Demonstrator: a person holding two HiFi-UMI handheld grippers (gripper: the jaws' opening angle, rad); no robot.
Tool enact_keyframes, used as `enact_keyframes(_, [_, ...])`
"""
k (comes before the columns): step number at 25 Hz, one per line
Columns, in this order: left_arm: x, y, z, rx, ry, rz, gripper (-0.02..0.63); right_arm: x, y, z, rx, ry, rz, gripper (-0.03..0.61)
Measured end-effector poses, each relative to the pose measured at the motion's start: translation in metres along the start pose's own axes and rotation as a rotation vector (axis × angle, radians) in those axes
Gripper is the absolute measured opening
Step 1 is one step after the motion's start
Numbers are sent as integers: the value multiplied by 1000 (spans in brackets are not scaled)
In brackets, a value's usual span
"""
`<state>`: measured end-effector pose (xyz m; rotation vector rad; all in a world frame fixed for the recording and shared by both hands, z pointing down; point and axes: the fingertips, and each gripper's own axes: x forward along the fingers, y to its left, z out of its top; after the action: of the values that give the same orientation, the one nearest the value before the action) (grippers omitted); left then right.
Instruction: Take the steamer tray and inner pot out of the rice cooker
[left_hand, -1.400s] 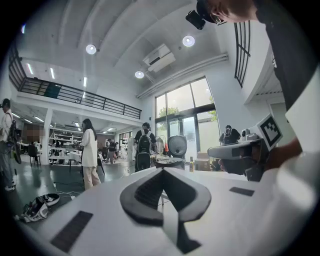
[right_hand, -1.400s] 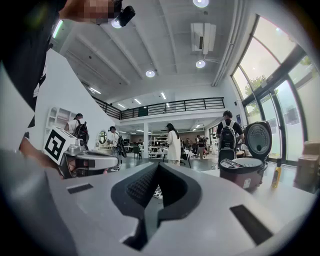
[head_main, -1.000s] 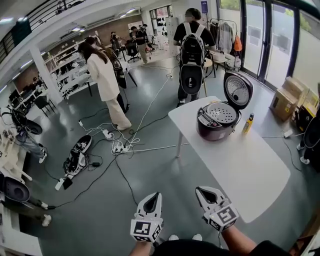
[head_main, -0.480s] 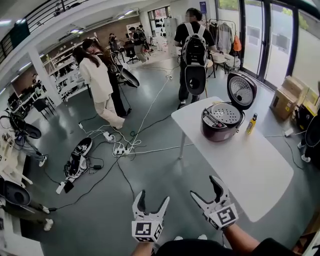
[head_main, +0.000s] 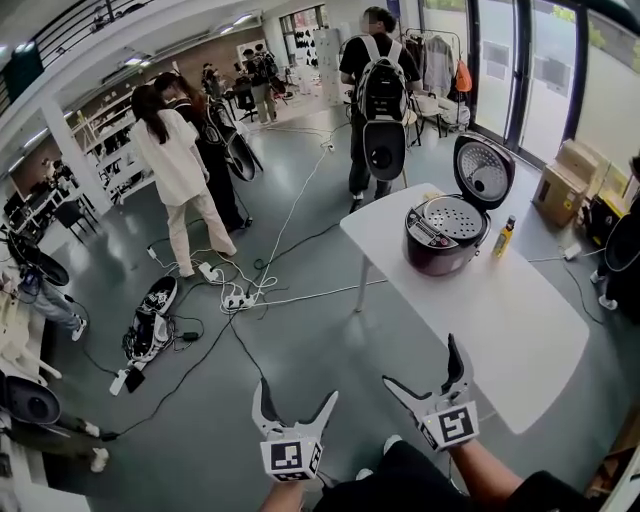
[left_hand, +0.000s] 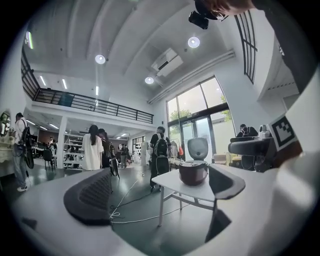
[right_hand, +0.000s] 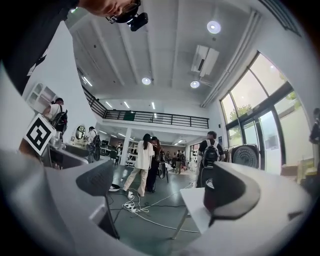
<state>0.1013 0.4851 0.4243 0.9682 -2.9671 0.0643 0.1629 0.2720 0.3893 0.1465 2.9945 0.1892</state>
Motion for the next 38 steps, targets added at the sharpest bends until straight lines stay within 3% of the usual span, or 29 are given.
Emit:
enact_keyframes(12, [82, 18, -9, 12, 23, -39, 592, 74, -32, -23, 2, 19, -16, 594])
enact_keyframes(16, [124, 30, 6, 1, -24, -39, 592, 112, -53, -32, -16, 20, -18, 594])
enact_keyframes(22, [202, 41, 7, -11, 15, -48, 592, 172, -95, -53, 15, 56, -46, 592])
enact_keyframes(28, [292, 38, 4, 33, 87, -91, 592, 225, -148, -62, 30, 54, -89, 592])
enact_keyframes(38, [401, 8, 19, 79, 70, -231, 584, 260, -224, -71, 8, 98, -202, 592])
